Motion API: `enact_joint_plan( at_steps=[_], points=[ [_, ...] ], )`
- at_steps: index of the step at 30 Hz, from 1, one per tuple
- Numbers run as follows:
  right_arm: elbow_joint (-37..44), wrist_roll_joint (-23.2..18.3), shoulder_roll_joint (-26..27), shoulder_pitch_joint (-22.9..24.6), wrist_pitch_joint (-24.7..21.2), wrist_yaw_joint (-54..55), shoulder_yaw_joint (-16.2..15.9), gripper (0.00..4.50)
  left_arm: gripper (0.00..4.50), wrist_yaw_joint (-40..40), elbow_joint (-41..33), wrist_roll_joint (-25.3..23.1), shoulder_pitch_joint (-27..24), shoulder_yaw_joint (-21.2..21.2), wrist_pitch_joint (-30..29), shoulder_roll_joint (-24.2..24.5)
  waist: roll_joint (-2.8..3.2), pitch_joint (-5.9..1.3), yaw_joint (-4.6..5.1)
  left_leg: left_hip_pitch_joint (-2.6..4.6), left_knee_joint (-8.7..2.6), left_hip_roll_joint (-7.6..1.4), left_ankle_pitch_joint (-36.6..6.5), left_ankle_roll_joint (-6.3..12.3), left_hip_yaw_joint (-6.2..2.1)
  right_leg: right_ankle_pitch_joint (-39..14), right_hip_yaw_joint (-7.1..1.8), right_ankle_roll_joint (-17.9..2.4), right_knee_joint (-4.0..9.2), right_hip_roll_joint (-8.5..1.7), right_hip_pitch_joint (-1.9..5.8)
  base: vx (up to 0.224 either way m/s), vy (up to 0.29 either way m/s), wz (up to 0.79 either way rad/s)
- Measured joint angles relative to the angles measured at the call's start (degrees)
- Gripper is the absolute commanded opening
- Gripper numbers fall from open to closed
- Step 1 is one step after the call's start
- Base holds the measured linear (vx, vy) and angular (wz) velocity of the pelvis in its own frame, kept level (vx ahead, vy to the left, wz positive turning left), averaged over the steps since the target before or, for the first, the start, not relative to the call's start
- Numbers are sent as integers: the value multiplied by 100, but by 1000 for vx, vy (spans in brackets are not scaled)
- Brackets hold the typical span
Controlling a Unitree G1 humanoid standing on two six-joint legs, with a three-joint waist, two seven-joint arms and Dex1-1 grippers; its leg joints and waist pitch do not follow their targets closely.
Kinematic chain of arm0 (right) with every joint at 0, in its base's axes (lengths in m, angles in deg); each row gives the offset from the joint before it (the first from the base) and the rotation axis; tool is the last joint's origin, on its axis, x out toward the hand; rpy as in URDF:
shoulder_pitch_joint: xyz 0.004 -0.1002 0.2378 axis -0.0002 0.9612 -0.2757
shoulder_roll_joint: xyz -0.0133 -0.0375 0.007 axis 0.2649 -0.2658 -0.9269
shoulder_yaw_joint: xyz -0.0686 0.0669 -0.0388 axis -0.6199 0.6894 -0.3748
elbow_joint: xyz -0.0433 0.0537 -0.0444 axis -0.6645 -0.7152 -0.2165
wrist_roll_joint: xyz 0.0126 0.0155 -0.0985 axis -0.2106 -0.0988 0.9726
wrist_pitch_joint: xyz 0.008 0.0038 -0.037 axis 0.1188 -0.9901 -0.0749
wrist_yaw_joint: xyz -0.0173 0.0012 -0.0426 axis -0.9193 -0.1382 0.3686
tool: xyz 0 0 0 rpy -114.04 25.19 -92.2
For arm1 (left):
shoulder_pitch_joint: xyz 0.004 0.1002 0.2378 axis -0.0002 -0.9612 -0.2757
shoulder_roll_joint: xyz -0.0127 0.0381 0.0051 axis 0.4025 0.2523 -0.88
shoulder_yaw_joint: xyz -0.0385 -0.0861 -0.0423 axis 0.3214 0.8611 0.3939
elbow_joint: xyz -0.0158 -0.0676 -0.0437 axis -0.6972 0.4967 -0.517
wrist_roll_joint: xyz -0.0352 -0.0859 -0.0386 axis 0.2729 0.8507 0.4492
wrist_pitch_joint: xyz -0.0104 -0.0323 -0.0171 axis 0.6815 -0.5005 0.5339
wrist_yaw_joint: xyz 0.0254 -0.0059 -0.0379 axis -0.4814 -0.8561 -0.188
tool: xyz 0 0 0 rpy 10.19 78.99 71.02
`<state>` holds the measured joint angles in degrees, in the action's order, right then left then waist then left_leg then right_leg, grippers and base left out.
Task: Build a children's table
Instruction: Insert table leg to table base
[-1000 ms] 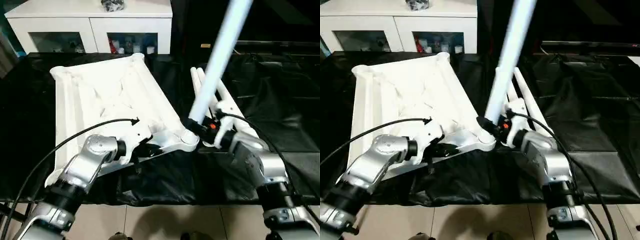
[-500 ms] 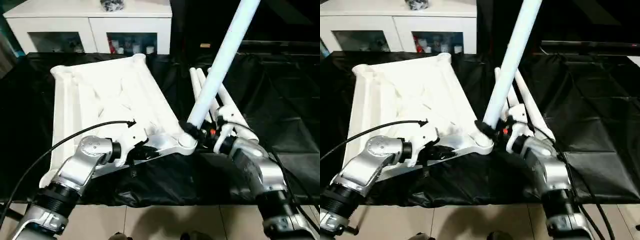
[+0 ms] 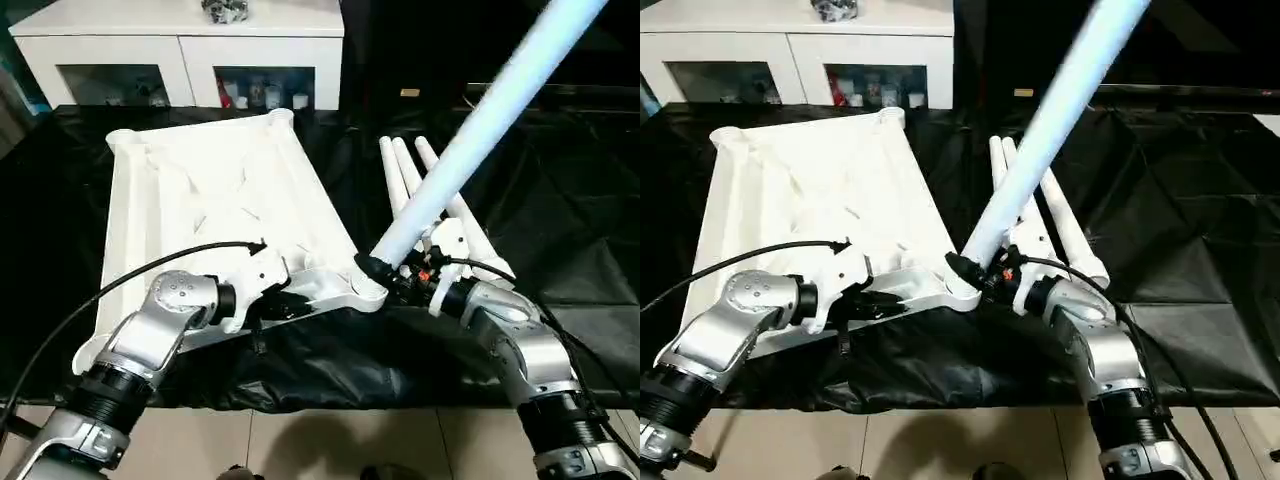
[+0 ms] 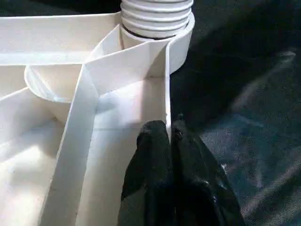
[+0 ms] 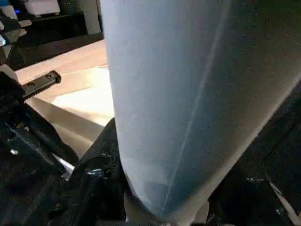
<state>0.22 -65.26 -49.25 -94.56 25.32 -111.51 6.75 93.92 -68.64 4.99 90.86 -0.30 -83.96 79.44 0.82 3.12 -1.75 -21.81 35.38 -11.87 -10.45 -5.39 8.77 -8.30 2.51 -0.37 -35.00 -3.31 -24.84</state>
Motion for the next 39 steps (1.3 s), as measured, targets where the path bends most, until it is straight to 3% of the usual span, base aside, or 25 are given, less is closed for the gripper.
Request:
enact_joint_plan(
  at_steps=[10,19,39],
  points=[
    [-455,425,-127,-578,53,-240,-418,190,0,-56,74,-17,16,1,11,16,-14,-9,61,3,0,1,0,0,0,0,1,0,-1,0,2,0,0,0],
    [-918,503,-194,-972,91,-736,-566,190,0,59,76,-28,24,0,11,84,-62,-37,136,15,0,0,0,0,-2,0,2,0,0,0,3,0,0,0],
    [-1118,492,-360,-1072,792,-2033,-819,190,0,1007,244,13,209,-15,343,578,-92,18,66,48,-91,2,-1,-1,6,-26,4,-4,17,1,1,0,0,0]
  ],
)
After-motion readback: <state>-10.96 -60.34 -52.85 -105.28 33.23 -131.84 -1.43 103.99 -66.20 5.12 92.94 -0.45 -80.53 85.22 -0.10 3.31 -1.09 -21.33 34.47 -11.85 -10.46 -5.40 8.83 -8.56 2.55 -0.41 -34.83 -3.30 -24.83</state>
